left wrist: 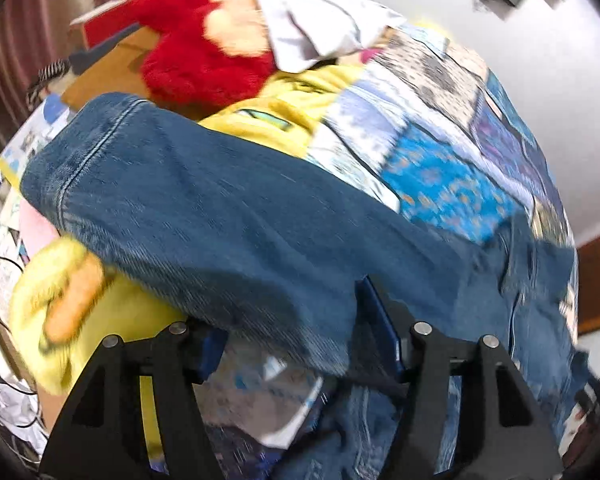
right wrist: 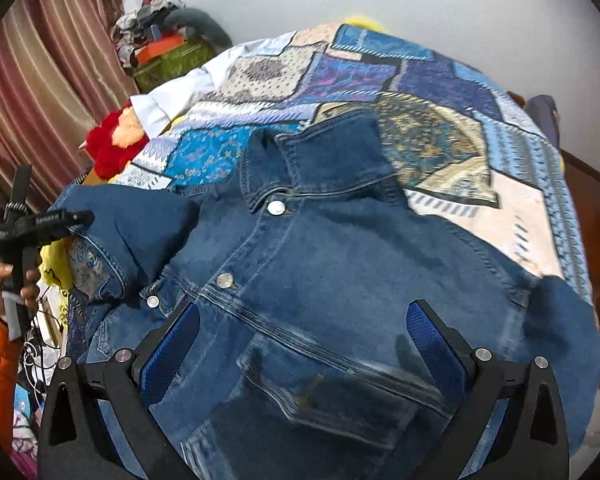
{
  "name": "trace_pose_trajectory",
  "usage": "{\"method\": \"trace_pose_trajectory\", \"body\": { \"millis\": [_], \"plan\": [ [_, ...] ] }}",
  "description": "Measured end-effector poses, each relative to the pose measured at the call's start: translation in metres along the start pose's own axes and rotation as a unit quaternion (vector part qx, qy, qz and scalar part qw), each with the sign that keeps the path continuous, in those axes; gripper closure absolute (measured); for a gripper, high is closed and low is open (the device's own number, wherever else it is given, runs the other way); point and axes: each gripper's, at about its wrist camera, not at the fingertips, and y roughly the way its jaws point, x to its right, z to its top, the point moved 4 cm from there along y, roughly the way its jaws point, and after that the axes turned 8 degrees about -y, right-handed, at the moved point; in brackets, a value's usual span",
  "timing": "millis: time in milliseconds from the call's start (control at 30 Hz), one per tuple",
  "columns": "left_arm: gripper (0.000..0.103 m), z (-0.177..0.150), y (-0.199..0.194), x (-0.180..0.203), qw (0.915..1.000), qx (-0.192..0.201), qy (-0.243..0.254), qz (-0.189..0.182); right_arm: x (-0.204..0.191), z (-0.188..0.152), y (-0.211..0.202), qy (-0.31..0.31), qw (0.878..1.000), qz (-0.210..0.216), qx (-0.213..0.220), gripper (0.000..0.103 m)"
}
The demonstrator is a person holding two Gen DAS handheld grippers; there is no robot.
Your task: Fold large clothes
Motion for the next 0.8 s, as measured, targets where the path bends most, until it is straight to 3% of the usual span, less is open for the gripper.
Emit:
{"method": "trace_pose_trajectory", "body": {
  "millis": [33, 100, 133, 233, 333, 400, 500, 633, 800],
  "plan": [
    [0.046, 0.004, 0.003, -0.003, 1.0, 0.001, -0.006, 0.0, -0.003, 0.002, 0.004, -0.003, 1.0, 0.001, -0.001, 0.0],
    [0.083, 0.012, 0.006, -0.007, 0.9996, 0.012, -0.002, 0.024, -0.008, 0.005, 0.01, -0.008, 1.0, 0.004, -0.003, 0.0],
    [0.089, 0.014, 0.007, -0.005, 0.9992, 0.016, 0.006, 0.036, -0.01, 0.006, 0.012, -0.009, 1.0, 0.005, -0.003, 0.0],
    [0.094, 0.017, -0.009, 0.019, 0.9948, 0.063, 0.051, 0.061, -0.013, 0.008, 0.014, -0.011, 1.0, 0.008, -0.002, 0.0],
    [0.097, 0.015, -0.04, 0.058, 0.9845, 0.122, 0.112, 0.058, -0.01, 0.009, 0.009, -0.008, 1.0, 0.005, 0.007, 0.0],
    [0.098, 0.008, -0.072, 0.099, 0.9763, 0.158, 0.147, 0.014, -0.004, 0.01, 0.002, -0.003, 1.0, 0.0, 0.015, 0.0],
    [0.098, -0.014, -0.101, 0.162, 0.9629, 0.172, 0.202, -0.047, 0.008, 0.009, -0.013, 0.01, 1.0, -0.008, 0.029, 0.0],
    [0.098, -0.069, -0.095, 0.237, 0.9474, 0.121, 0.276, -0.109, 0.027, 0.001, -0.042, 0.033, 0.998, -0.011, 0.053, 0.0],
    [0.098, -0.169, -0.033, 0.289, 0.9274, -0.011, 0.355, -0.118, 0.051, -0.022, -0.075, 0.046, 0.997, -0.031, 0.061, 0.0]
  ]
}}
